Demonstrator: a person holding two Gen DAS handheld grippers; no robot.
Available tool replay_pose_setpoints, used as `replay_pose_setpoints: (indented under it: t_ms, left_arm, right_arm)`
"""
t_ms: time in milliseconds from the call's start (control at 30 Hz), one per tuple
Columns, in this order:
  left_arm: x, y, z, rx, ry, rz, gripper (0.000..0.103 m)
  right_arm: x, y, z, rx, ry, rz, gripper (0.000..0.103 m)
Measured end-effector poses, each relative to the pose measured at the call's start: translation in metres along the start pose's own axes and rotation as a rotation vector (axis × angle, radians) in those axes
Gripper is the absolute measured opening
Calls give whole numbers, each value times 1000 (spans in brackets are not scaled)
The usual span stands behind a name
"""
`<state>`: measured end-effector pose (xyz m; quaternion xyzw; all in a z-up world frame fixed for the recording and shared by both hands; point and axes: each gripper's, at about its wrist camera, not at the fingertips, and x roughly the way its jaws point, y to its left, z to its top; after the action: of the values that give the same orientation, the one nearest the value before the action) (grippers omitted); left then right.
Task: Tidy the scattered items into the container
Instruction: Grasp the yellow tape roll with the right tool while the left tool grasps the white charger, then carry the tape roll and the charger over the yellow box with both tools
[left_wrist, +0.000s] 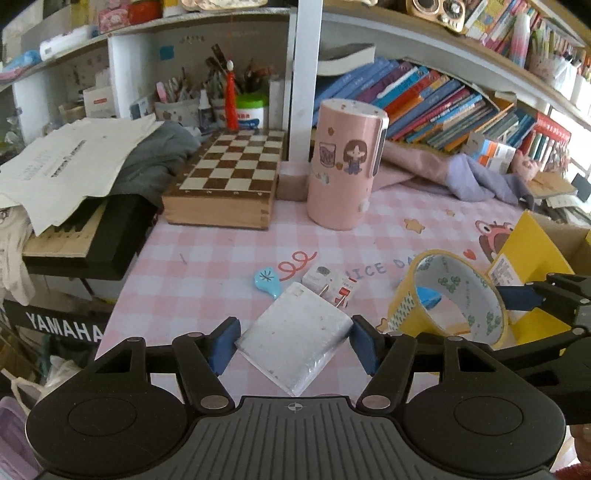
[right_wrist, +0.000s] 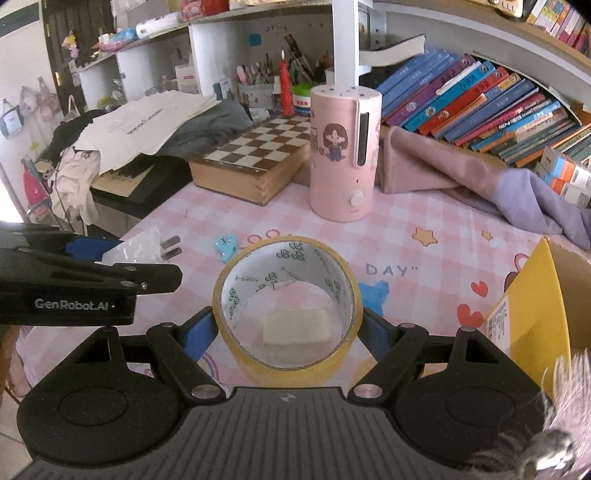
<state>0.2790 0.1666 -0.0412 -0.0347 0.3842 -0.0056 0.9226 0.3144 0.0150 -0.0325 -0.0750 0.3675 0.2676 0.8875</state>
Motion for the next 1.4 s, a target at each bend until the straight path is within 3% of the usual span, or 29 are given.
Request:
replay_pose_setpoints:
  t_ms: [733,1400]
  left_arm:
    - [-83,-3,-25,-64,-111,-72,65]
    - [-162,-21,-91,-87,-155,-123,65]
  right_arm:
    - [-66,16,-29,19,-60,-60,80]
    - [-142,47,-93,27,-90,-87,80]
